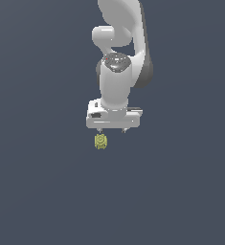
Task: Pick up the object and move it to a goal position.
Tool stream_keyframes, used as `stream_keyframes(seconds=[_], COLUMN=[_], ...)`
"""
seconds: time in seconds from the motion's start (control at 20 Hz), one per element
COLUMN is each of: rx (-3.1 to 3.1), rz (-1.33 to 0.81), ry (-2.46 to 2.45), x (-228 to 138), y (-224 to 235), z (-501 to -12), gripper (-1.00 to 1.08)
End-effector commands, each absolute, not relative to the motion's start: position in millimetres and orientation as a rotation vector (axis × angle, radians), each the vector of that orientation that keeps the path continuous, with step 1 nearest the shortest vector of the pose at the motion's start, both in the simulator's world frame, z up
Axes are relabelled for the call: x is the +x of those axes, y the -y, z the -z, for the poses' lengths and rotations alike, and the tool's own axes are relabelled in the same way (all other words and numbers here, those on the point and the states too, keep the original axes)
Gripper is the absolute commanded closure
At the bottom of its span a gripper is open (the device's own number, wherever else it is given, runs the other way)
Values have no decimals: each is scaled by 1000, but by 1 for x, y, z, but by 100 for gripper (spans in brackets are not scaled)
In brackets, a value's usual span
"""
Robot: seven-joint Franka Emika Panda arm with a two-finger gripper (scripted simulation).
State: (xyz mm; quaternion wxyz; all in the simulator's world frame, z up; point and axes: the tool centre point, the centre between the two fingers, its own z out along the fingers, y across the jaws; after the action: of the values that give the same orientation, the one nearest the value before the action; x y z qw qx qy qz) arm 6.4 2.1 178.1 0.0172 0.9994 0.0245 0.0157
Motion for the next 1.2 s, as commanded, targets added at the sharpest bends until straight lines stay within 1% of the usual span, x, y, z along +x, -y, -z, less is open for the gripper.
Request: stream_keyframes(seconds=[0.0, 0.4, 0.65, 0.9, 1.15], rx=[3106, 3085, 3086, 3095, 3115], rz=[-49, -120, -117, -97, -55], ry=[-76, -121, -120, -123, -125], x=[6, 19, 18, 13, -1], y=[-2, 7, 8, 16, 35], z=[-178, -204, -202, -183, -143], gripper=[-92, -92, -92, -92, -92])
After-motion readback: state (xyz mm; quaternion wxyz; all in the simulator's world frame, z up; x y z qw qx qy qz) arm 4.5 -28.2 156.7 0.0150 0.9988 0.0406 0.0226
